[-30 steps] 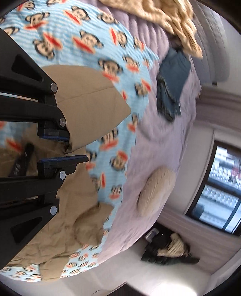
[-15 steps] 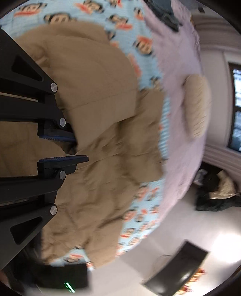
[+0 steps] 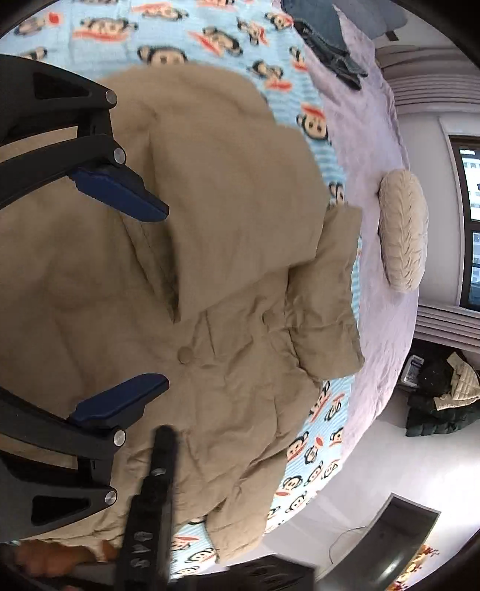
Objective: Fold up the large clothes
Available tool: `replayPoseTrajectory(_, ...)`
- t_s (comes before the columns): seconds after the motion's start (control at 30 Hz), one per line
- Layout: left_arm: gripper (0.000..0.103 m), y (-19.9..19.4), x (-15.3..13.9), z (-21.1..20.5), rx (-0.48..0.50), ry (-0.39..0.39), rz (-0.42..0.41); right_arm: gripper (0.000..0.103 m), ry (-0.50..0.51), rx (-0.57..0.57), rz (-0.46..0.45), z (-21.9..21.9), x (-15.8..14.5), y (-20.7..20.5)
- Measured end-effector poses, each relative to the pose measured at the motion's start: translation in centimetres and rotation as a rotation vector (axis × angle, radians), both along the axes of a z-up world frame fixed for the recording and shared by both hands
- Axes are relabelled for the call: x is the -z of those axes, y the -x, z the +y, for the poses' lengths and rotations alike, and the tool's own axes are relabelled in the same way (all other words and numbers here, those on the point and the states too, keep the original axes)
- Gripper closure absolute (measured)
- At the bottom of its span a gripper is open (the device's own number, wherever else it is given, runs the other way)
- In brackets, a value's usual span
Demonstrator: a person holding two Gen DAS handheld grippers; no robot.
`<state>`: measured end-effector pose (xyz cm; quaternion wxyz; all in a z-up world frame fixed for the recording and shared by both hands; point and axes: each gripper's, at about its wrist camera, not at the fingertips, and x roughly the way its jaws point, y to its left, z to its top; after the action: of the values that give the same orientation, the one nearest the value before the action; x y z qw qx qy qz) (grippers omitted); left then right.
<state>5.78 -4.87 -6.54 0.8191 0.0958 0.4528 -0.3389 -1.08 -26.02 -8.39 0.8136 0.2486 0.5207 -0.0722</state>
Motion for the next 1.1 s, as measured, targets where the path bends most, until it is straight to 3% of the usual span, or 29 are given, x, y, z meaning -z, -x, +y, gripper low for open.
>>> replayPoseTrajectory(0.03, 0.019, -0.1, -0.2, 0.5, -0.019, -0.005, -0.012, 0.071, 0.031, -0.037, -0.006, 0.8, -0.5, -0.8)
replayPoseTrajectory(0.07, 0.019, -0.3, -0.6, 1.9, -0.062, -0.008, -0.026, 0.044, 0.053, -0.061, -0.012, 1.4, -0.9, -1.1)
replayPoseTrajectory(0.1, 0.019, -0.7, -0.8, 3.0, -0.098, -0.009, -0.031, 0.024, 0.085, -0.097, -0.028, 2.4, -1.4, -1.6)
replayPoseTrajectory(0.23, 0.019, -3.0, -0.4, 8.8, -0.302, -0.054, -0.032, 0.021, 0.252, -0.284, -0.073, 6.8, -2.4, -3.3)
replayPoseTrajectory(0.3, 0.019, -4.8, 0.7, 11.7, -0.397, -0.087, 0.015, 0.021, 0.37, -0.379, -0.07, 9.3, -1.9, -4.2)
replayPoseTrajectory(0.43, 0.019, -8.5, 2.7, 16.5, -0.568, -0.036, 0.128, 0.021, 0.45, -0.485, -0.132, 12.8, -2.5, -5.9)
replayPoseTrajectory(0.5, 0.019, -9.6, 3.3, 17.4, -0.621, -0.015, 0.163, 0.021, 0.474, -0.516, -0.15, 14.3, -2.4, -6.7)
replayPoseTrajectory(0.63, 0.019, -9.8, 4.4, 18.6, -0.686, 0.017, 0.216, 0.02, 0.627, -0.583, -0.117, 17.7, 0.8, -8.6)
replayPoseTrajectory(0.73, 0.019, -9.5, 4.8, 18.7, -0.669, -0.002, 0.211, 0.021, 0.68, -0.515, -0.108, 17.4, 2.4, -9.5)
replayPoseTrajectory(0.77, 0.019, -9.5, 4.9, 18.6, -0.663, -0.011, 0.208, 0.031, 0.674, -0.486, -0.107, 17.2, 2.4, -9.7)
replayPoseTrajectory(0.8, 0.019, -9.7, 4.9, 18.6, -0.661, -0.014, 0.207, 0.084, 0.657, -0.446, -0.111, 16.6, 2.3, -9.6)
replayPoseTrajectory(0.83, 0.019, -9.8, 4.8, 18.8, -0.663, -0.014, 0.208, 0.099, 0.626, -0.4, -0.099, 15.4, 2.1, -9.6)
replayPoseTrajectory(0.87, 0.019, -9.9, 4.7, 18.9, -0.665, -0.012, 0.208, 0.103, 0.597, -0.351, -0.11, 14.4, 1.6, -9.4)
replayPoseTrajectory(0.97, 0.019, -10.3, 4.1, 19.1, -0.666, -0.006, 0.197, 0.103, 0.528, -0.154, -0.166, 9.5, -1.0, -7.4)
replayPoseTrajectory(1.03, 0.019, -10.5, 3.9, 18.7, -0.652, -0.014, 0.182, 0.103, 0.469, -0.047, -0.153, 6.1, -1.7, -6.2)
replayPoseTrajectory(1.1, 0.019, -10.9, 4.1, 18.2, -0.639, -0.031, 0.18, 0.102, 0.334, 0.012, -0.122, 2.8, -1.6, -5.3)
